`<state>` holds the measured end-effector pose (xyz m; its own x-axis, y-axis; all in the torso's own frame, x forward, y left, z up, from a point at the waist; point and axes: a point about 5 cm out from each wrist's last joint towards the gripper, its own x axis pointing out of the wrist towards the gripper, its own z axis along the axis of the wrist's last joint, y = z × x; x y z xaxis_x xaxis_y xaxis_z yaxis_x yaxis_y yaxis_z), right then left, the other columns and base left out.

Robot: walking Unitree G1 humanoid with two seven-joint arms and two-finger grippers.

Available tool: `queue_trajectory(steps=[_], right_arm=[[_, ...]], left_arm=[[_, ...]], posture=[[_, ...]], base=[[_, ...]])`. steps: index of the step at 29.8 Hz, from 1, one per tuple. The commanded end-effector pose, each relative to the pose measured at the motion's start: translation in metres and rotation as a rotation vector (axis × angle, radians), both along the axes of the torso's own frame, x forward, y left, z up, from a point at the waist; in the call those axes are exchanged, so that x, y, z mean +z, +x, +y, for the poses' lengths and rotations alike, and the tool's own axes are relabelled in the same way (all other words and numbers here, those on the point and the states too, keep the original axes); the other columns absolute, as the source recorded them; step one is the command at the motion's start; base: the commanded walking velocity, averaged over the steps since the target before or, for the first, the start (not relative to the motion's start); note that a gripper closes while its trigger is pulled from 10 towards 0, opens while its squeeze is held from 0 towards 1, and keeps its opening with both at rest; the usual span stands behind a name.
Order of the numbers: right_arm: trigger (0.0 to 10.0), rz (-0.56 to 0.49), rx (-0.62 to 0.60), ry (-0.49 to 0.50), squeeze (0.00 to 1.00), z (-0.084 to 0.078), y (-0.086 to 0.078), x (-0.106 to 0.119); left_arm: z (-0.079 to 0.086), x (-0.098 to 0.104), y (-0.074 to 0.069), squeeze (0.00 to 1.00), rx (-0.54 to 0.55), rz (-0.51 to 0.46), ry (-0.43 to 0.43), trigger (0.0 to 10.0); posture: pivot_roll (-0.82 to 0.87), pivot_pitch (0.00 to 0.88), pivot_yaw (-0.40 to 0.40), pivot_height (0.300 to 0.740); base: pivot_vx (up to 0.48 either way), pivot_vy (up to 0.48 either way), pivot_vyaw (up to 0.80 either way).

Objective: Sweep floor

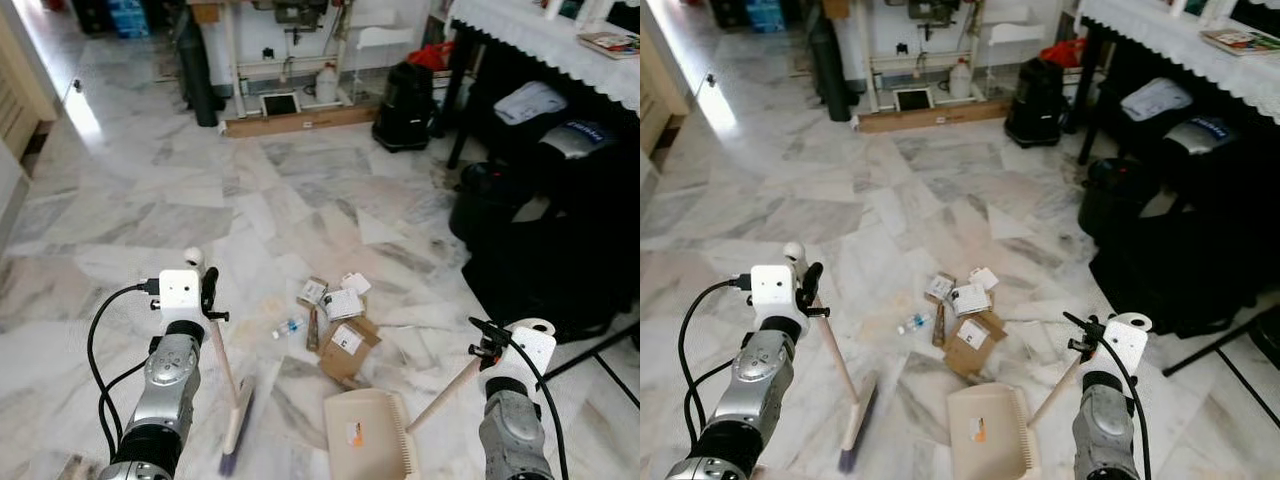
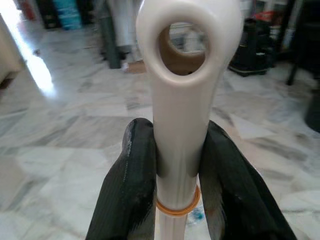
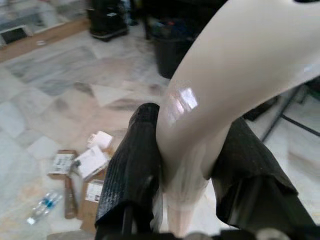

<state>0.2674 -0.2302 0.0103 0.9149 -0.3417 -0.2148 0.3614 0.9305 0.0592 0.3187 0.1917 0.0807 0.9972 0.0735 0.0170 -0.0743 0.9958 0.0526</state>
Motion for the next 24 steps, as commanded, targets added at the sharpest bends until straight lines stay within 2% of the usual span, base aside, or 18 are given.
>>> queue_trajectory(steps=[1, 6, 18, 24], right_arm=[[10.0, -0.021, -0.005, 0.003, 0.00, -0.0006, 0.0044, 0.0048], [10.0, -0.020, -0.006, 0.001, 0.00, -0.0015, 0.0041, 0.0049], [10.0, -0.015, 0.003, -0.006, 0.00, -0.0026, 0.0045, 0.0052], [10.0, -0.022, 0.006, -0.012, 0.00, -0.0014, 0.0046, 0.0059]], left_arm=[[0.0000, 0.0076, 0.0031, 0.00, -0.002, -0.034, 0.026, 10.0], [-0.0008, 0.0077, 0.0033, 0.00, 0.000, -0.035, 0.027, 10.0], [-0.0013, 0.0061, 0.0020, 0.00, 0.013, -0.034, 0.009, 10.0], [-0.0011, 0.0063, 0.0022, 0.00, 0.019, -0.033, 0.007, 10.0]], posture=[[-0.09, 0.000, 0.011, 0.740], [-0.10, 0.000, 0.007, 0.740], [-0.09, 0.000, -0.004, 0.740], [-0.09, 0.000, -0.002, 0.740]], base=[[0.000, 0.000, -0.76], [0.000, -0.309, -0.75], [0.000, 0.000, -0.75], [0.000, 0.000, 0.00]])
